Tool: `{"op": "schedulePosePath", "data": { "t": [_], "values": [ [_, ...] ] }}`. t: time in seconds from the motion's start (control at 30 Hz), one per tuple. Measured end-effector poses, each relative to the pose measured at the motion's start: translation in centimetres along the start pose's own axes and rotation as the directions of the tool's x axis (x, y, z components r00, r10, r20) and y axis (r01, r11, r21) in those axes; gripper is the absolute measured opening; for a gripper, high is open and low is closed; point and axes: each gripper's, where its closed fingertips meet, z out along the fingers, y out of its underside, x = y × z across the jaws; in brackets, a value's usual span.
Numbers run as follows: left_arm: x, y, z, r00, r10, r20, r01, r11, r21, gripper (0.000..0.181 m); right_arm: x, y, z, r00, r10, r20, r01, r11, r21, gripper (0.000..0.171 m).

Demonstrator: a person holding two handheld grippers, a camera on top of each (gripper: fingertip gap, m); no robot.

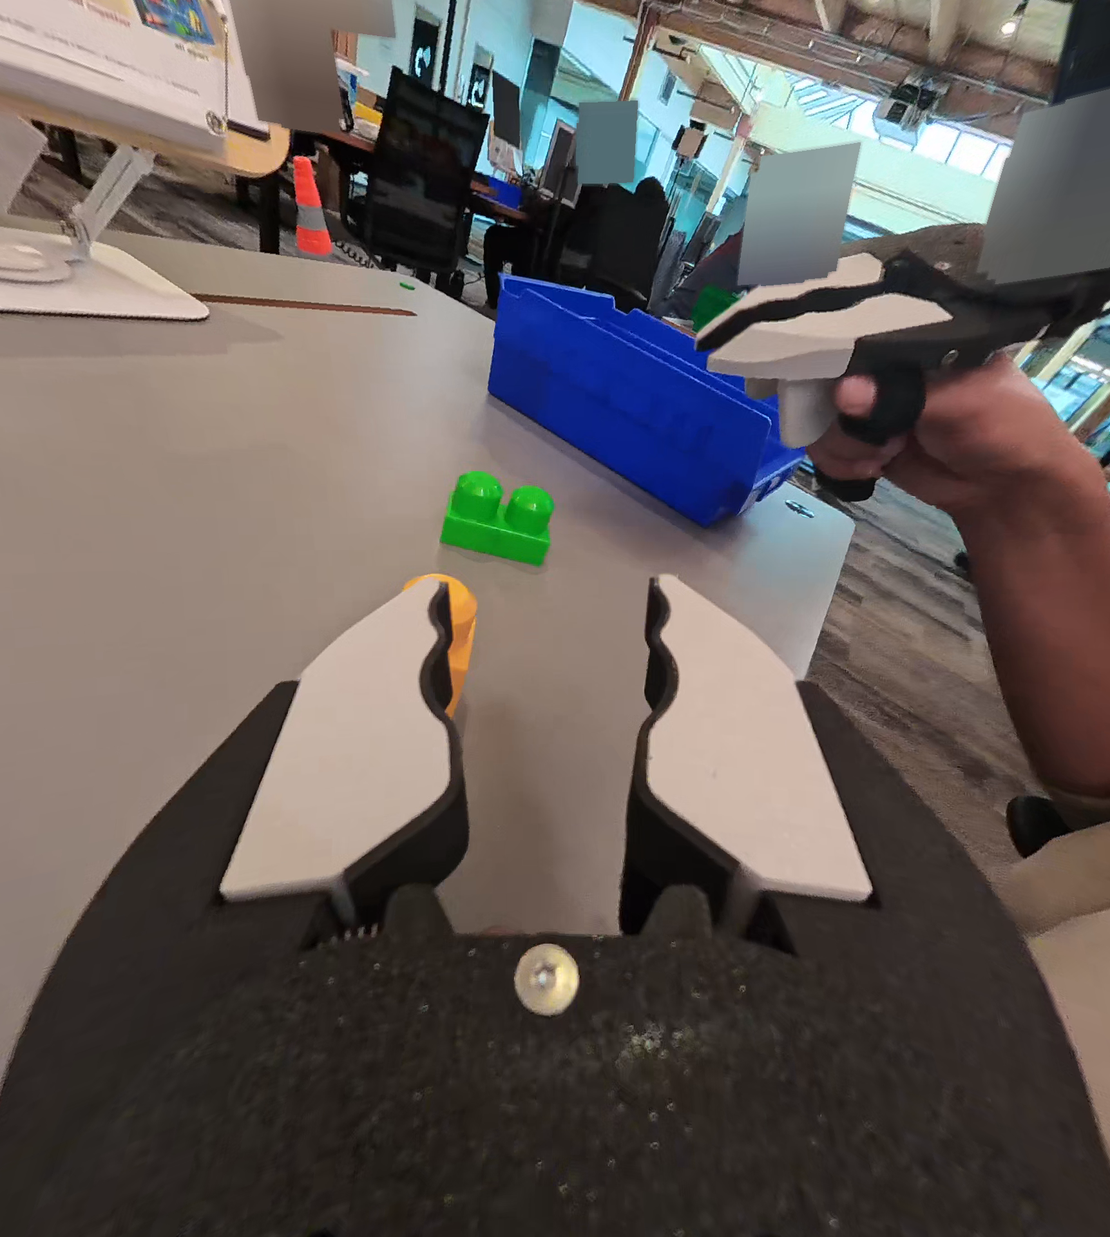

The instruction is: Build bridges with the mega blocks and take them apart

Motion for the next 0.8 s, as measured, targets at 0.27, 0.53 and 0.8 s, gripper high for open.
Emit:
{"op": "schedulePosePath", "data": {
  "t": [0.27, 0.53, 0.8],
  "values": [
    [-0.2, -0.7, -0.6, 0.997, -0.055, -0.046, 0.057, 0.997, 0.047, 0.059, -0.6, -0.3, -0.1, 1.0, 0.018, 0.021, -0.019, 0.999, 0.028, 0.009],
    [1.2, -0.8, 0.0, 0.99, -0.079, -0.118, 0.081, 0.997, 0.016, 0.069, -1.4, -1.4, -0.8, 1.0, 0.003, 0.031, -0.004, 0.999, 0.045, 0.009],
    [6.4, -10.4, -5.2, 0.942, -0.211, -0.259, 0.3, 0.876, 0.378, 0.074, -2.5, -1.6, -1.6, 0.999, -0.018, 0.028, 0.017, 0.999, 0.047, 0.009]
  ]
}}
